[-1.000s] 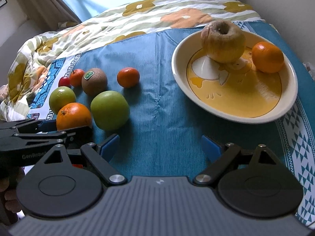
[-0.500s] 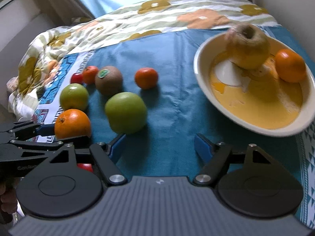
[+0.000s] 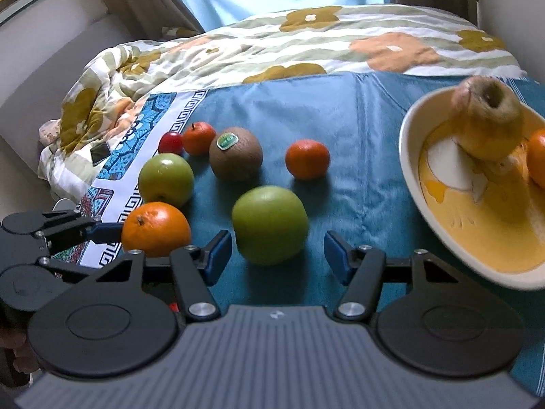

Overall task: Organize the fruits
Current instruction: 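Grasp the orange with left gripper while right gripper grasps the green apple, then carry the orange and green apple over the cream bowl with both grippers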

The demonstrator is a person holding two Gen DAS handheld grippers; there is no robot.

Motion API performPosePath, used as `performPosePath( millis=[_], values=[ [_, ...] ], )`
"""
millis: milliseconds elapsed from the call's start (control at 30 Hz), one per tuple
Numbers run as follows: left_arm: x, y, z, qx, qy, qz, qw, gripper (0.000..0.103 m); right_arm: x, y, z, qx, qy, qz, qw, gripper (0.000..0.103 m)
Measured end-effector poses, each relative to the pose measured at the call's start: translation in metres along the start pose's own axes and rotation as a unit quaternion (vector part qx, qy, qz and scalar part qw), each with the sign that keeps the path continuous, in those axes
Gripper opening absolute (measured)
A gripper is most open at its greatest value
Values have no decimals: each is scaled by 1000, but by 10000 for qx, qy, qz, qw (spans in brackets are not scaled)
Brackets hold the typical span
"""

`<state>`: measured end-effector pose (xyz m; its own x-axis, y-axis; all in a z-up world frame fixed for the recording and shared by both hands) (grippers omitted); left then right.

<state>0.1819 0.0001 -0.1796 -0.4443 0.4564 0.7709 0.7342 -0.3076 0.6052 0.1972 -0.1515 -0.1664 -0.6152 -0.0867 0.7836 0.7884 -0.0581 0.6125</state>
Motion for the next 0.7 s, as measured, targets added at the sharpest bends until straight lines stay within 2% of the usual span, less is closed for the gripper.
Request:
performPosePath(
  millis=[200,500,700],
  values=[
    [-3,2,0,-20,78,2,10000,67,-3,4,0,-26,75,31,10000,65],
    [0,1,-3,-11,104,-83,9999,65,-1,4,0,4,64,-14,10000,63],
    [19,8,-13,-129,345,-322,9988,65,12,4,-3,62,50,-182,9998,63]
  ],
)
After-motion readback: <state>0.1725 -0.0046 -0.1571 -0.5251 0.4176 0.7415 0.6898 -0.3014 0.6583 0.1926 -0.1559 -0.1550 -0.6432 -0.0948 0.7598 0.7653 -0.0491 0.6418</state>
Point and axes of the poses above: each gripper's, at about its wrist camera, not at the fingertips, and x roughly against the way its jaws point, z to its left, y to its top, the point moved 5 cm from there along -x, roughly the way its jaws point, and after that the axes turned 12 degrees about -y, right-handed, at the moved point
